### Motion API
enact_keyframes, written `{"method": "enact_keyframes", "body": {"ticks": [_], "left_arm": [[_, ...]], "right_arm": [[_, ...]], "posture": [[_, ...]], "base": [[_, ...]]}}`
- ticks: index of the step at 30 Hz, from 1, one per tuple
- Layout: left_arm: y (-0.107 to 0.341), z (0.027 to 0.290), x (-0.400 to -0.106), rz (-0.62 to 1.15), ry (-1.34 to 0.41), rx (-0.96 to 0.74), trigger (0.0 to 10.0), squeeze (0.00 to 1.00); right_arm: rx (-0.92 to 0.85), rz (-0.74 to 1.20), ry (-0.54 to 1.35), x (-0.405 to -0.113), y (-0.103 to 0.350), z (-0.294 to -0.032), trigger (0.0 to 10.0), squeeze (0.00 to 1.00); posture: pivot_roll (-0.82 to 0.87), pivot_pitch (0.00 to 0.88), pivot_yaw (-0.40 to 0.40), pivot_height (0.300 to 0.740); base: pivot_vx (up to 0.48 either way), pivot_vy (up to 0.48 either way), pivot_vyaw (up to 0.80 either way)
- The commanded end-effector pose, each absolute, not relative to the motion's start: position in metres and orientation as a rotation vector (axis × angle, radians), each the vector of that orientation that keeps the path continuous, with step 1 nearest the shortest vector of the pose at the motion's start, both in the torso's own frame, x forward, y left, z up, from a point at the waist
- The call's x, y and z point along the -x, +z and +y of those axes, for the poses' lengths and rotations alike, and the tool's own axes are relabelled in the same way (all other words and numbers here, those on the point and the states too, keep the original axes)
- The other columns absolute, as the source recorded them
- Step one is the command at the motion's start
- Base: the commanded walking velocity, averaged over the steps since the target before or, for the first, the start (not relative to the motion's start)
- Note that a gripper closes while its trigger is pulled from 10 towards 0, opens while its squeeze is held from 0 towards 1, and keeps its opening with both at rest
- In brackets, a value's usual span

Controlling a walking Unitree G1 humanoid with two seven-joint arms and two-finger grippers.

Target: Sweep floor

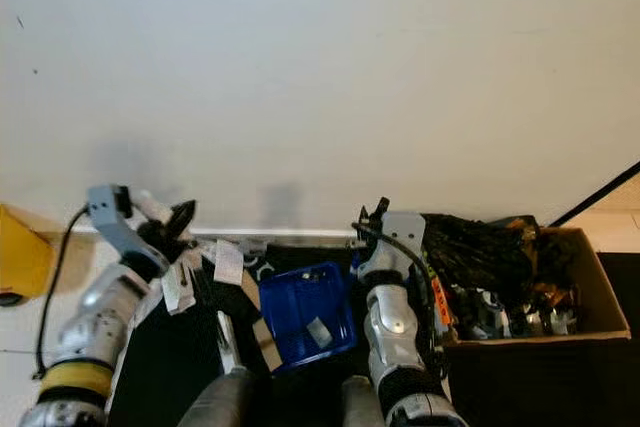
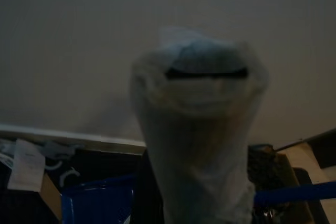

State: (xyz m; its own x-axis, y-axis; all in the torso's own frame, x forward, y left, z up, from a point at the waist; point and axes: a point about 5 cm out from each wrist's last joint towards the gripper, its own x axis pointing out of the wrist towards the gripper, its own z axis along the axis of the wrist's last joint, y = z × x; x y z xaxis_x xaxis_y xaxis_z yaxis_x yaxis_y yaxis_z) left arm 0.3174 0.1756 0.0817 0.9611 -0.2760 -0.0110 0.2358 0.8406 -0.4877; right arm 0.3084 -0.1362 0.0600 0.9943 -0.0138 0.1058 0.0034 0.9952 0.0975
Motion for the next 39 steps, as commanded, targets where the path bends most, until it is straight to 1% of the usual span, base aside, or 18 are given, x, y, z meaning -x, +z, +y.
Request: {"method": "enact_keyframes", "body": {"ticks": [1, 2, 5, 7, 8, 9, 11, 12, 13, 22, 24, 25, 28, 32, 39], "left_arm": [[0.057, 0.173, -0.309, 0.182, -0.205, 0.591, 10.0, 0.00], [0.057, 0.173, -0.309, 0.182, -0.205, 0.591, 10.0, 0.00], [0.057, 0.164, -0.316, 0.178, -0.187, 0.774, 10.0, 0.00], [0.058, 0.154, -0.320, 0.177, -0.215, 0.887, 10.0, 0.00], [0.059, 0.145, -0.322, 0.180, -0.247, 0.966, 10.0, 0.00], [0.059, 0.145, -0.322, 0.180, -0.247, 0.966, 10.0, 0.00], [0.062, 0.130, -0.326, 0.180, -0.292, 1.076, 10.0, 0.00], [0.062, 0.130, -0.326, 0.180, -0.292, 1.076, 10.0, 0.00], [0.064, 0.120, -0.329, 0.186, -0.322, 1.144, 10.0, 0.00], [0.078, 0.108, -0.336, 0.166, -0.419, 1.242, 10.0, 0.00], [0.083, 0.105, -0.337, 0.154, -0.457, 1.270, 10.0, 0.00], [0.087, 0.101, -0.337, 0.147, -0.505, 1.291, 10.0, 0.00], [0.089, 0.099, -0.337, 0.147, -0.534, 1.300, 10.0, 0.00], [0.089, 0.100, -0.338, 0.148, -0.533, 1.298, 10.0, 0.00], [0.098, 0.102, -0.339, 0.115, -0.580, 1.338, 10.0, 0.00]], "right_arm": [[-0.133, 0.006, -0.006, -0.298, 0.039, -0.131, 10.0, 0.00], [-0.133, 0.006, -0.006, -0.298, 0.039, -0.131, 10.0, 0.00], [-0.133, -0.003, -0.004, -0.300, 0.041, -0.130, 10.0, 0.00], [-0.136, -0.012, -0.003, -0.301, 0.043, -0.129, 10.0, 0.00], [-0.139, -0.018, -0.002, -0.301, 0.045, -0.129, 10.0, 0.00], [-0.139, -0.018, -0.002, -0.301, 0.045, -0.129, 10.0, 0.00], [-0.144, -0.029, -0.002, -0.303, 0.047, -0.128, 10.0, 0.00], [-0.144, -0.029, -0.002, -0.303, 0.047, -0.128, 10.0, 0.00], [-0.150, -0.039, -0.007, -0.303, 0.049, -0.128, 10.0, 0.00], [-0.152, -0.039, -0.017, -0.304, 0.049, -0.130, 10.0, 0.00], [-0.154, -0.038, -0.017, -0.304, 0.049, -0.130, 10.0, 0.00], [-0.155, -0.037, -0.015, -0.304, 0.049, -0.129, 10.0, 0.00], [-0.157, -0.035, -0.014, -0.305, 0.050, -0.128, 10.0, 0.00], [-0.160, -0.037, -0.012, -0.306, 0.051, -0.126, 10.0, 0.00], [-0.159, -0.035, -0.016, -0.305, 0.050, -0.128, 10.0, 0.00]], "posture": [[0.12, 0.223, 0.051, 0.740], [0.12, 0.223, 0.051, 0.740], [0.12, 0.226, 0.048, 0.740], [0.11, 0.229, 0.048, 0.740], [0.10, 0.231, 0.050, 0.740], [0.10, 0.231, 0.050, 0.740], [0.09, 0.234, 0.054, 0.740], [0.09, 0.234, 0.054, 0.740], [0.09, 0.232, 0.056, 0.740], [0.09, 0.234, 0.062, 0.740], [0.10, 0.233, 0.061, 0.740], [0.10, 0.233, 0.061, 0.740], [0.10, 0.231, 0.061, 0.740], [0.10, 0.231, 0.065, 0.740], [0.10, 0.233, 0.063, 0.740]], "base": [[0.000, 0.000, 0.00], [0.000, 0.000, 0.00], [0.000, 0.000, 0.00], [0.000, 0.000, 0.00], [0.000, 0.000, 0.00], [0.000, 0.000, 0.00], [0.000, 0.000, 0.00], [0.000, 0.000, 0.00], [0.000, 0.000, 0.00], [0.000, 0.000, 0.00], [0.000, 0.000, 0.00], [0.000, 0.000, 0.00], [0.000, 0.000, 0.00], [0.000, 0.000, 0.00], [0.000, 0.000, 0.00]]}}
